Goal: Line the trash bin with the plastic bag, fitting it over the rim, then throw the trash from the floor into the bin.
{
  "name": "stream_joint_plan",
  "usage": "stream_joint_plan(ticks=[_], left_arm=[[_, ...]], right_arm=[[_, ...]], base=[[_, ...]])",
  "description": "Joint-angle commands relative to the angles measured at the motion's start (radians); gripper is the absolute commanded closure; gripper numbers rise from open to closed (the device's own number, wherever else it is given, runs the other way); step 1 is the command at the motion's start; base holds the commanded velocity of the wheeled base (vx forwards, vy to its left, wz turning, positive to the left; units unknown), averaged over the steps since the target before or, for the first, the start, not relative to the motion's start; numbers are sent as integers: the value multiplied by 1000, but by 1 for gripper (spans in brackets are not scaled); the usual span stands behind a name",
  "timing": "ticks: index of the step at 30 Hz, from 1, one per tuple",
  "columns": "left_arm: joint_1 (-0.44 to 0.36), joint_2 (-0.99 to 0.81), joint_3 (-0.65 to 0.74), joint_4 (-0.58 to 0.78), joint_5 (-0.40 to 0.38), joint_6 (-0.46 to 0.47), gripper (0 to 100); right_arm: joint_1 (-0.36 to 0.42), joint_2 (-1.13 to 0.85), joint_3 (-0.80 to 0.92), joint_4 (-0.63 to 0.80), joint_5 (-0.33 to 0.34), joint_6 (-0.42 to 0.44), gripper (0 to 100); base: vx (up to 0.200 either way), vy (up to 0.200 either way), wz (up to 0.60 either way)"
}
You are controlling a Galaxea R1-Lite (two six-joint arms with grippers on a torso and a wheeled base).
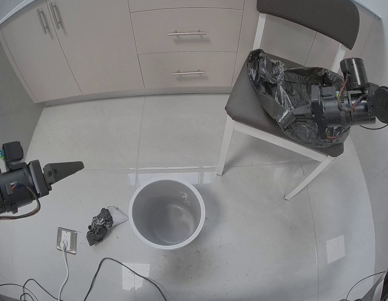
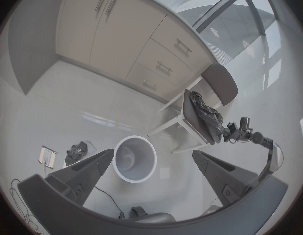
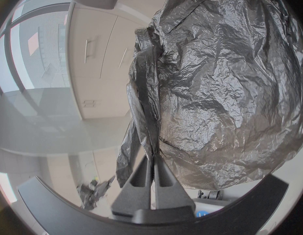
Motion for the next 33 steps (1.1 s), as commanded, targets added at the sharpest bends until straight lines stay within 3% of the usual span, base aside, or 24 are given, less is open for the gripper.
stream_joint_plan(ticks=[1, 4, 7, 12, 15, 17, 22, 33], left_arm=[[13, 259, -92, -37, -88, -57, 0], [7, 334, -136, -57, -90, -121, 0], [2, 363, -155, -64, -90, -154, 0], [-59, 499, -279, -115, -81, -333, 0], [-88, 527, -348, -164, -81, -516, 0], [-104, 552, -374, -190, -81, -562, 0], [-156, 602, -408, -207, -85, -562, 0], [-230, 749, -514, -198, -91, -565, 0]], right_arm=[[-21, -191, 207, 6, 174, -125, 100], [8, -243, 253, 5, 226, -160, 100], [28, -259, 264, 5, 226, -160, 100], [153, -351, 324, 2, 218, -154, 100], [228, -386, 347, -4, 135, -152, 100], [277, -395, 351, -3, 73, -151, 100], [403, -432, 365, -6, 11, -108, 100], [504, -443, 384, -6, 10, -105, 100]], base=[[0, 0, 0], [0, 0, 0], [0, 0, 0], [0, 0, 0], [0, 0, 0], [0, 0, 0], [0, 0, 0], [0, 0, 0]])
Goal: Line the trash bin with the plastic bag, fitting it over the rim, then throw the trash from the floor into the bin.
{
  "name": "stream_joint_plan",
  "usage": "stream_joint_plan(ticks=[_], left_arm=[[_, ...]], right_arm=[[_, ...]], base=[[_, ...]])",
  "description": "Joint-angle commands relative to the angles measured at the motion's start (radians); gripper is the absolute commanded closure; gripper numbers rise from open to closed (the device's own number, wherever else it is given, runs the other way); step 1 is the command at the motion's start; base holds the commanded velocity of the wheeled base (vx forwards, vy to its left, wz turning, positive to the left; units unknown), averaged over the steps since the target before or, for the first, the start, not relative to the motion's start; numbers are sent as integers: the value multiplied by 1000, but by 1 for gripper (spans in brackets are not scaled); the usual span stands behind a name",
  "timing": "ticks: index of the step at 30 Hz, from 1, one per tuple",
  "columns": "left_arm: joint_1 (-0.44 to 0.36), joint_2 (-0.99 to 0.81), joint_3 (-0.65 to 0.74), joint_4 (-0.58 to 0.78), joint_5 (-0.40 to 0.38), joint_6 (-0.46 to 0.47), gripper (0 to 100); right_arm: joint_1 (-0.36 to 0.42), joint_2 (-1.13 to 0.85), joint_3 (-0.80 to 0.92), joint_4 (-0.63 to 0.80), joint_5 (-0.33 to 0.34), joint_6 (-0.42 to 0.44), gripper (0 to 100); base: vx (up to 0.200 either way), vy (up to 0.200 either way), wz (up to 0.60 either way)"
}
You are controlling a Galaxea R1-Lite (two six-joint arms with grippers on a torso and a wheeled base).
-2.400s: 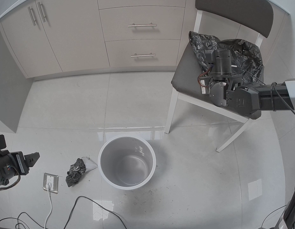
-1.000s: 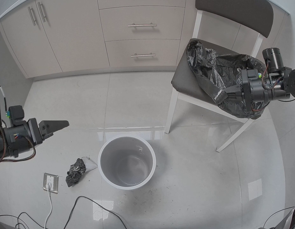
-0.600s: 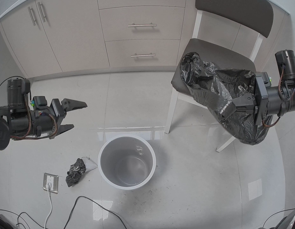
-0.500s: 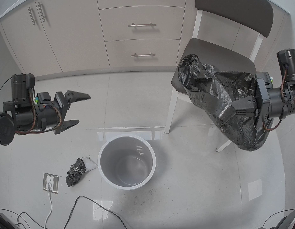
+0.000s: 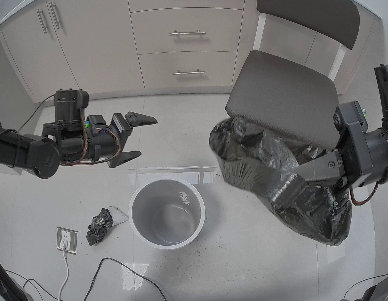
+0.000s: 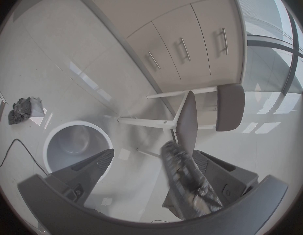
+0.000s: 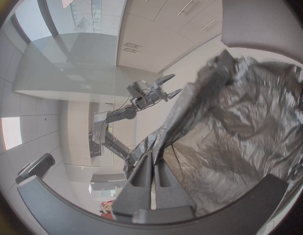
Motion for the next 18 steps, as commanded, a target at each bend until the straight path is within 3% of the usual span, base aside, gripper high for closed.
stream_joint_plan(ticks=[1, 8, 18], left_arm=[[-41, 83, -42, 0, -4, 0, 0], [-97, 164, -120, 13, -91, 1, 0], [-179, 221, -97, 135, -114, 89, 0]], right_arm=[[52, -15, 7, -1, -1, 0, 100], [120, -15, -1, -3, -76, -6, 100], [123, -51, -4, -3, -81, -9, 100]], base=[[0, 0, 0], [0, 0, 0], [0, 0, 0]])
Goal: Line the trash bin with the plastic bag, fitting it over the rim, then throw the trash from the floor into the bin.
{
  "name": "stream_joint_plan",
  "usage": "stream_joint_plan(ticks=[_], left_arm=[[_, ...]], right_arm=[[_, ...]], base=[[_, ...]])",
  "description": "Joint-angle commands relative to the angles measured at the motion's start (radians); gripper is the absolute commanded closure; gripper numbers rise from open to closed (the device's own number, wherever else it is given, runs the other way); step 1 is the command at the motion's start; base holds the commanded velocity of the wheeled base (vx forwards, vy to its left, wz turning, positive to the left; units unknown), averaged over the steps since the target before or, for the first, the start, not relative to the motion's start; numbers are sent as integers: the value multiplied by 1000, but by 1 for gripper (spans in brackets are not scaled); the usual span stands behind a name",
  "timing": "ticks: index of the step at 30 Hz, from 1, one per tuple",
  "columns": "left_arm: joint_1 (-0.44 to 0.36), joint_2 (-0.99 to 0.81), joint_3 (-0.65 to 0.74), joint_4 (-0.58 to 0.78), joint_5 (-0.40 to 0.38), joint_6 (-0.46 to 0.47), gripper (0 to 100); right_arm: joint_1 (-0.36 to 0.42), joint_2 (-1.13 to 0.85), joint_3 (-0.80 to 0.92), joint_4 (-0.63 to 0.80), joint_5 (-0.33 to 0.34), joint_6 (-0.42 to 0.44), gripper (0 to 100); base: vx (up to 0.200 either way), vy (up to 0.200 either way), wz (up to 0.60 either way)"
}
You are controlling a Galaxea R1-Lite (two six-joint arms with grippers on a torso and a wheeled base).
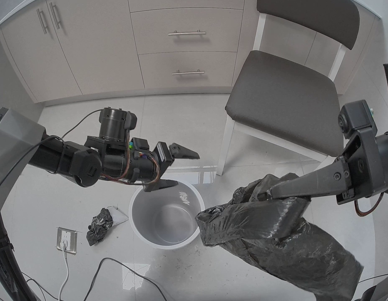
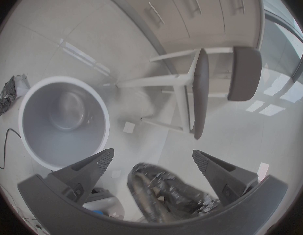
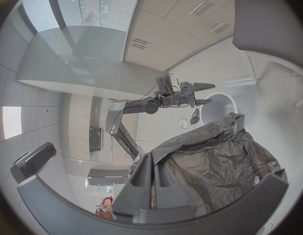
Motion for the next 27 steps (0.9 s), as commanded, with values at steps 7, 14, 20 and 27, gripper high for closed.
stream_joint_plan(ticks=[7, 14, 20, 27], left_arm=[[-59, 24, 33, 11, -65, 54, 0], [-59, 74, -16, 0, -88, 54, 0], [-64, 100, -42, 2, -97, 54, 0], [-90, 94, -38, 8, -132, 47, 0]], right_arm=[[7, -22, -23, 1, -1, -5, 100], [53, -22, -23, 1, -4, -3, 100], [75, -21, -35, 1, -7, -3, 100], [90, -22, -42, 1, -49, -5, 100]], base=[[0, 0, 0], [0, 0, 0], [0, 0, 0], [0, 0, 0]])
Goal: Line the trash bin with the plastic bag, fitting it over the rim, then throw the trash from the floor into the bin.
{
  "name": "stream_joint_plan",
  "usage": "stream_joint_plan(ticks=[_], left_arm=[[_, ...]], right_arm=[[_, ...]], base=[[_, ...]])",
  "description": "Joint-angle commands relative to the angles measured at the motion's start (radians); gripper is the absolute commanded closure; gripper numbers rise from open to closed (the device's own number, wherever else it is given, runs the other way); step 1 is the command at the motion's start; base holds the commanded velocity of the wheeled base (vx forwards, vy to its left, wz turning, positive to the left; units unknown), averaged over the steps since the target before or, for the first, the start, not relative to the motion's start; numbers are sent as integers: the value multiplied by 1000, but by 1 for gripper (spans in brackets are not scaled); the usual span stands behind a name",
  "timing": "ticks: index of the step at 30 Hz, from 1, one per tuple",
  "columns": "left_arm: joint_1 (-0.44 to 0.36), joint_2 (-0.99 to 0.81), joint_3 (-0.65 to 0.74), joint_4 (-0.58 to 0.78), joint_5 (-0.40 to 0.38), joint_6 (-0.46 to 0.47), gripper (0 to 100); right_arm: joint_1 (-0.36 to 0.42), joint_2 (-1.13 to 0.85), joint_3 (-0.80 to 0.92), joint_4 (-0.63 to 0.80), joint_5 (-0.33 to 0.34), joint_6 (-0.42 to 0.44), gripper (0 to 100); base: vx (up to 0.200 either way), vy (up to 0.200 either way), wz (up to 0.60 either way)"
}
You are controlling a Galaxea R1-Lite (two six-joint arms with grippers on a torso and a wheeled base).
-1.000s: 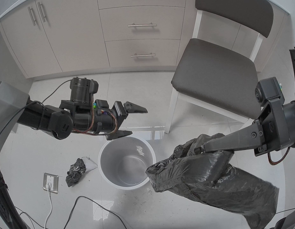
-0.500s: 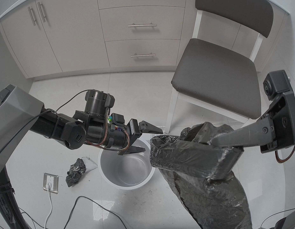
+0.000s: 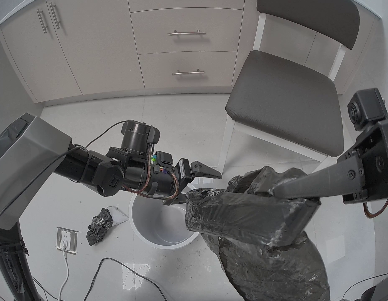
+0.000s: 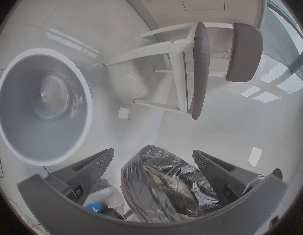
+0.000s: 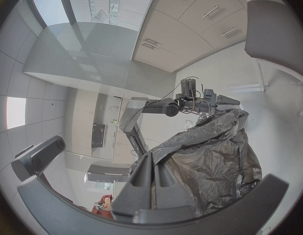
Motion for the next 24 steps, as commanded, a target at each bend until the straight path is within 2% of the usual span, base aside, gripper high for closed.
stream_joint_plan(ticks=[1, 24], left_arm=[[-15, -1, 3, 4, 0, -4, 0], [-34, -3, 20, 6, -5, -4, 0]], right_arm=[[5, 2, -3, 0, -2, 0, 100], [2, -7, -11, -1, -5, -9, 100]], base=[[0, 0, 0], [0, 0, 0]])
